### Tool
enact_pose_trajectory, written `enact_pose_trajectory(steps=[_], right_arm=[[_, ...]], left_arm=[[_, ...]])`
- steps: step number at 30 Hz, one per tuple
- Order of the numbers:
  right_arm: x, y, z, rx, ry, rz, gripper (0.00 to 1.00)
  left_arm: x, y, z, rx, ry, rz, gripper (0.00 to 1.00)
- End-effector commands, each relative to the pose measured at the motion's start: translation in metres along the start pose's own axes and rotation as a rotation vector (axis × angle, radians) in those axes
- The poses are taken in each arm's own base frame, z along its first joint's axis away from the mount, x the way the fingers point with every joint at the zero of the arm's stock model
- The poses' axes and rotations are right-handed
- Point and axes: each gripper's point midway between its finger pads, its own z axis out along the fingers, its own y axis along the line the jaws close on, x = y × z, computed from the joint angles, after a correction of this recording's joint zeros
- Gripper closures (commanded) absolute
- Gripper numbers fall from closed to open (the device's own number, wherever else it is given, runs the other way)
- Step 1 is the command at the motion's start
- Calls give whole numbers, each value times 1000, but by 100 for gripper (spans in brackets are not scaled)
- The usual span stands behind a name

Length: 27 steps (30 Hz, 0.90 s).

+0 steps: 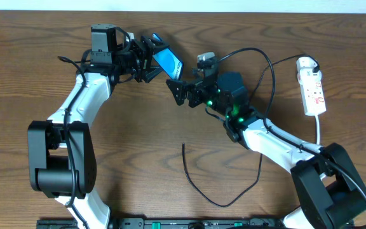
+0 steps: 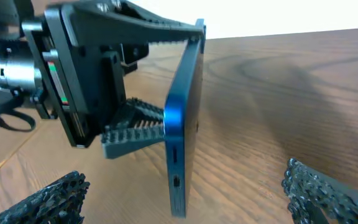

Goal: Plug charger to phone and switch on socket
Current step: 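Close the right gripper on the phone's bottom edge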

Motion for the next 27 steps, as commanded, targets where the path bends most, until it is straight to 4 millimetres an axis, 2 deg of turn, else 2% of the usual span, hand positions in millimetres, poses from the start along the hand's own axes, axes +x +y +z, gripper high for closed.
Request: enact_pose_trajectory(steps=[1,8,27], right_arm=[[-17,8,9,-14,-38,-23,1],[-20,-3,13,39,-61,35,1],[-21,-5,12,48,-65,57,1]], left_arm=[[10,-16,-5,35,30,41,92],[14,-15,-2,32,39,43,93],[15,-15,-1,31,42,44,93]])
